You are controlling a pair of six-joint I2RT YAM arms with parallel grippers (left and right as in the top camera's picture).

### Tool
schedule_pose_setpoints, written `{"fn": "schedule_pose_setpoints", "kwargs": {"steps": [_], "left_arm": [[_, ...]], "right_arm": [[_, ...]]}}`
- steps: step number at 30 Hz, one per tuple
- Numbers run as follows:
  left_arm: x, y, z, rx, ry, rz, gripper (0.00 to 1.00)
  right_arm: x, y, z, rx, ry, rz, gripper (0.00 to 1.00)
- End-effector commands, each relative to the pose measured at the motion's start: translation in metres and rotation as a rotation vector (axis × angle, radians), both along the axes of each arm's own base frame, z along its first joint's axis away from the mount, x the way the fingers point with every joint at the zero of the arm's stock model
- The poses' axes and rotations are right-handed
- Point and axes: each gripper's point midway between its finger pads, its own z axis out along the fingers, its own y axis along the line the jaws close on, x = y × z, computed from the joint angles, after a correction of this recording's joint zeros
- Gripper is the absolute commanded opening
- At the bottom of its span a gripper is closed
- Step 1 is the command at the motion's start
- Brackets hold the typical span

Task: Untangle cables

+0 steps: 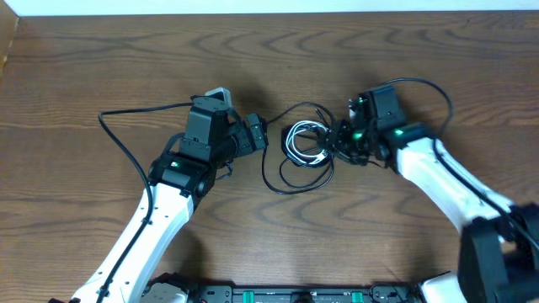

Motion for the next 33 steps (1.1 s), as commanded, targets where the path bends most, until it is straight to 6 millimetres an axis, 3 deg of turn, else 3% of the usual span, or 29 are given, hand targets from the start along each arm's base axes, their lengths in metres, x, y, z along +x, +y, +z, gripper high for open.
{"fn": "schedule_pose_setpoints", "kwargs": {"steps": [1,15,20,24,28,33], "left_arm": [[-0.002,0.0,-0.001,-0.01,0.009,0.002,0.98],[-0.003,0.001,-0.002,-0.008,0.014,0.003,0.98],[-0.003,0.001,-0.002,-0.008,0.014,0.003,0.98],[-0.003,0.001,-0.002,-0.009,0.014,0.002,0.98],[-0.003,0.001,-0.002,-0.009,0.014,0.003,0.98],[-0.004,0.001,-0.003,-0.006,0.021,0.003,0.98]], "right_arm": [[0.001,0.004,-0.016,0.01,0.068,-0.048,0.35],[0.005,0.008,-0.057,-0.067,0.114,-0.094,0.35],[0.017,0.005,-0.069,-0.115,0.07,-0.119,0.21],[0.017,0.005,-0.069,-0.117,0.062,-0.106,0.01],[0.021,0.012,-0.064,-0.111,-0.023,0.009,0.01],[0.025,0.042,-0.027,0.069,-0.173,0.21,0.01]]}}
